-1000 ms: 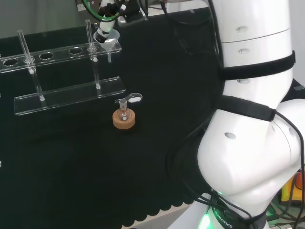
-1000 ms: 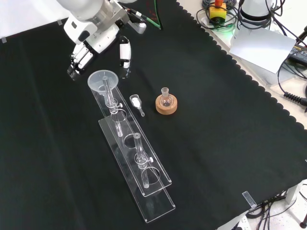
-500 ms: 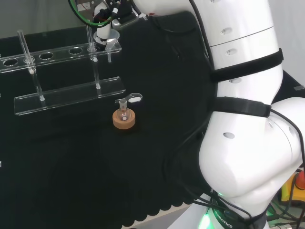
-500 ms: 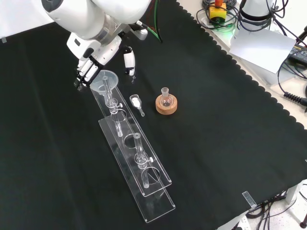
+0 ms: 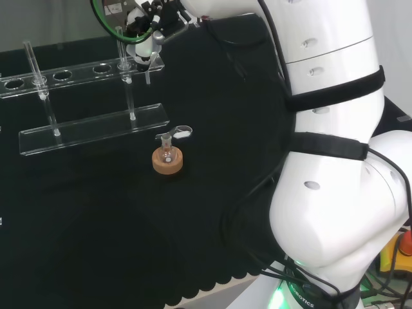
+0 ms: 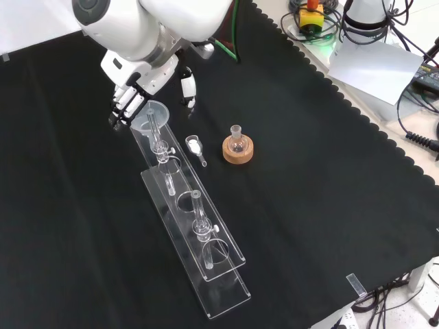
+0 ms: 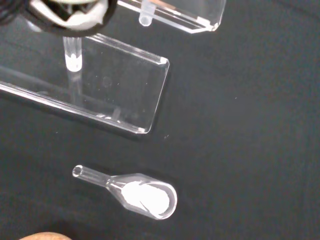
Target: Pick up the funnel from the transparent funnel stand.
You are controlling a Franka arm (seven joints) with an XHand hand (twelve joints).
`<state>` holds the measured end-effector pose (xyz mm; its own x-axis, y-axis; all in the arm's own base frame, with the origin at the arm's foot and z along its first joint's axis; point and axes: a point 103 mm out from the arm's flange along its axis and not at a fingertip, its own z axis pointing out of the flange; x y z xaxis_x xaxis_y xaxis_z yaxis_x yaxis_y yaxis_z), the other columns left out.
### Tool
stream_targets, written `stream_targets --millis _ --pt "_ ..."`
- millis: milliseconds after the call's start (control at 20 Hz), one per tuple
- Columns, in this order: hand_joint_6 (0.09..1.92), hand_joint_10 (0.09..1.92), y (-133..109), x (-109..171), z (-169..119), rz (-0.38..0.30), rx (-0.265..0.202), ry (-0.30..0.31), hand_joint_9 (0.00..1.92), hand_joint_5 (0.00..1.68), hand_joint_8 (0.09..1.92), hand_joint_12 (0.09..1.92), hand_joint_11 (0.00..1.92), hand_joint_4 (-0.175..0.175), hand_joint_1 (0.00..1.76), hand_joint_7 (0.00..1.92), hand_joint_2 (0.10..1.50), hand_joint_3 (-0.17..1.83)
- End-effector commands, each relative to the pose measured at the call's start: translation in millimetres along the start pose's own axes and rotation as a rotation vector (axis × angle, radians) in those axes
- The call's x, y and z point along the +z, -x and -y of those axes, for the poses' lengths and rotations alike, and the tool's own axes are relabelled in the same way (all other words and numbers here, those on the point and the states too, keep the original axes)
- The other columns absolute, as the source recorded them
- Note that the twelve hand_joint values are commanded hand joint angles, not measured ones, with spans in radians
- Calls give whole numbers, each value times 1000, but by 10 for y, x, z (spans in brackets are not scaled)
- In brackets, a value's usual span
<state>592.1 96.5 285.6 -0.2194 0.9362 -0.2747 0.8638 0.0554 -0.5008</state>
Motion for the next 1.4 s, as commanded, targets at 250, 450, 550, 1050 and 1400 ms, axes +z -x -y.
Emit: stream_targets --millis 250,450,550,1050,1400 --pt "87 872 -13 -11 -54 38 1 17 188 127 424 1424 522 32 867 0 601 582" --pt "87 870 -9 1 -83 41 2 7 190 137 424 1423 520 32 872 0 599 593" --pt "87 869 -6 14 -93 41 0 4 190 141 424 1423 518 32 873 0 599 596" --pt "87 851 -24 11 -136 73 3 -8 230 208 458 1431 503 32 875 0 595 633" --pt "87 688 -40 -14 -159 117 22 6 493 314 680 1432 498 21 883 34 618 664"
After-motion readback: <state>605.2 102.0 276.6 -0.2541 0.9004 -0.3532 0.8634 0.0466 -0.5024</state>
